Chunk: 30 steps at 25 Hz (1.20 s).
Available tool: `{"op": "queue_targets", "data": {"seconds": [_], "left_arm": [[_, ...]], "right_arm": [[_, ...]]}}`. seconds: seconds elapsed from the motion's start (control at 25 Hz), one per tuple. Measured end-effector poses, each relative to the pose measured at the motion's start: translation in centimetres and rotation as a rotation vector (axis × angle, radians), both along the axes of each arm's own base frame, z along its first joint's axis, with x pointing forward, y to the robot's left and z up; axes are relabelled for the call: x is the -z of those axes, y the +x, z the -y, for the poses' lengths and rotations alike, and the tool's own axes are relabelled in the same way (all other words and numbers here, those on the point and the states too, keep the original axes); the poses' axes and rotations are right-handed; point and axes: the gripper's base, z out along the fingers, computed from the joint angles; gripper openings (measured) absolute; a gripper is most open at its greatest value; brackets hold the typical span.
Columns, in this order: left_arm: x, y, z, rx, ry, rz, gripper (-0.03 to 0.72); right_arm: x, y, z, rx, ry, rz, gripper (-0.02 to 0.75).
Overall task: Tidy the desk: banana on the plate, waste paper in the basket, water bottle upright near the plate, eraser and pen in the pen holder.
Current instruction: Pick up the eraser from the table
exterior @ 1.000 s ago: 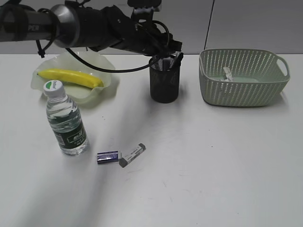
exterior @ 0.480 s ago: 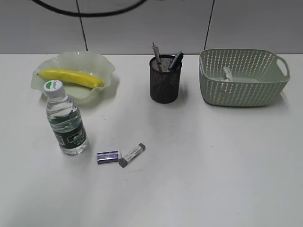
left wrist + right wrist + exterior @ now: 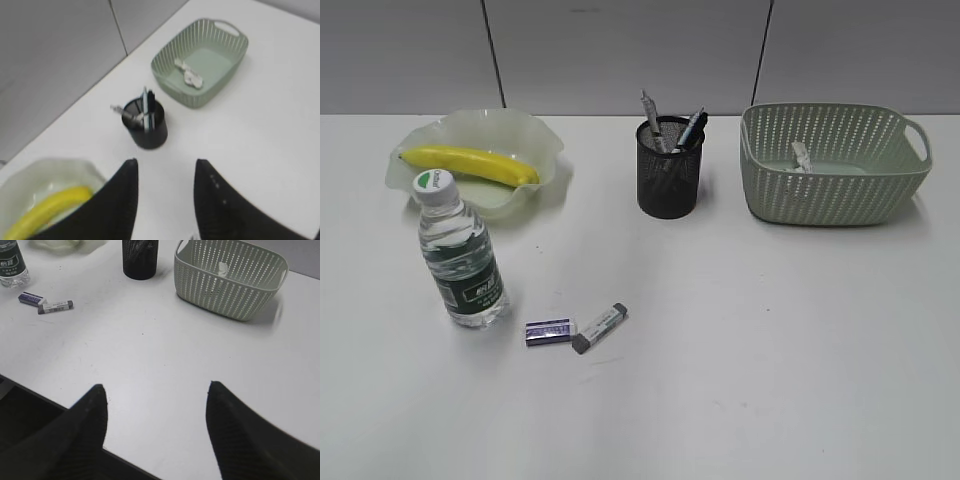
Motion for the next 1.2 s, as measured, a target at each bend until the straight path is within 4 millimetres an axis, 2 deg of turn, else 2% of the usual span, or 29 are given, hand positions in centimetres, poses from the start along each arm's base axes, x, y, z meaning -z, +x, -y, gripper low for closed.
{"op": "queue_targets", "data": {"seconds": [0.12,0.24,0.4,0.52,0.68,0.92,1.08,1.2], "left_arm": [[-2.2,-3.4,-2.8,-0.064,0.013,0.015,0.28],[-3.4,-7.4,-5.8,-0.11,-0.018,0.054,0.28],[-2.6,-13.3,-9.7,-0.159,-0.077,0.065,0.277],[0.6,-17.4,-12.4,-0.191,-0.102,0.032,0.274],[5.5,-21.0,-14.8,-0.21,-0.129,0.042,0.269],[13.5,-23.7,-16.5,-0.225,-0.145,0.032,0.262],[16.7,-24.5,-17.1,-0.234,-0.168,0.048,0.248],[17.3,-25.0,-17.5,-0.238,-0.177,0.068,0.241]], "right_arm": [[0.0,0.0,0.0,0.0,0.0,0.0,0.494],[0.0,0.0,0.0,0.0,0.0,0.0,0.494],[0.0,0.0,0.0,0.0,0.0,0.0,0.494],[0.0,0.0,0.0,0.0,0.0,0.0,0.494],[0.0,0.0,0.0,0.0,0.0,-0.001,0.494],[0.0,0.0,0.0,0.0,0.0,-0.001,0.494],[-0.1,0.3,-0.2,-0.001,-0.01,-0.013,0.494],[-1.4,1.6,-1.1,-0.05,-0.06,0.004,0.494]]}}
